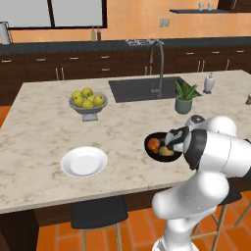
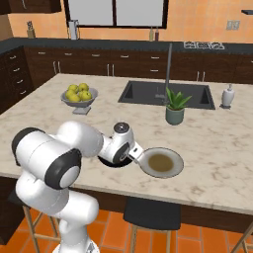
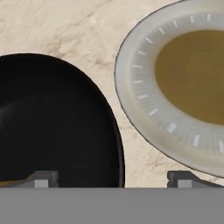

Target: Pick the chicken drumstick and potato from their plates and place them in the bowl. Then put the bowl in the fridge.

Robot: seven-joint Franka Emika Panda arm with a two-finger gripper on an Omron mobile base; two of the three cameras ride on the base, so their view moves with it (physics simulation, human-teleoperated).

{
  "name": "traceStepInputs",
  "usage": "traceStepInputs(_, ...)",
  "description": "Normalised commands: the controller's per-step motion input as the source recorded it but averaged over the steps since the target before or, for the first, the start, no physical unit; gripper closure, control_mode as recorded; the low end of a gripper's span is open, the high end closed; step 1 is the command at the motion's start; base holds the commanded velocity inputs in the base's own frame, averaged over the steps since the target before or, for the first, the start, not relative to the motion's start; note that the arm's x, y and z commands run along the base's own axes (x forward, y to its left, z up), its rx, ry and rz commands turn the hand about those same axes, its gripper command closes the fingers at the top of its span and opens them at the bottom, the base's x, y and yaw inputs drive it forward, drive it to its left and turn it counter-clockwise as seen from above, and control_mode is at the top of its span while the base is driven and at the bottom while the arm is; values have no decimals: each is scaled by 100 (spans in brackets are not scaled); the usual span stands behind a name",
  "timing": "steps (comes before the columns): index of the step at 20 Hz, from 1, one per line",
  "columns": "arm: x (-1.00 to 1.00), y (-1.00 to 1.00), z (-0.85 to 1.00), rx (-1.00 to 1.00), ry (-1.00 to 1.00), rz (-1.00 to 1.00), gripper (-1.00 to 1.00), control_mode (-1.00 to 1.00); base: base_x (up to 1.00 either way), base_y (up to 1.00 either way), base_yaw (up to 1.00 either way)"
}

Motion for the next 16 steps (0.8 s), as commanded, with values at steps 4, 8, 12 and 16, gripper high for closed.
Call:
traceStepInputs(4,0,-2,-19,0,-2,0,-100,-100,0,0,0)
traceStepInputs(8,1,3,-19,0,-3,0,-100,-100,0,0,0)
traceStepInputs(12,0,9,-11,0,-5,2,100,-100,0,0,0)
traceStepInputs(16,4,10,-13,0,-3,2,100,-100,0,0,0)
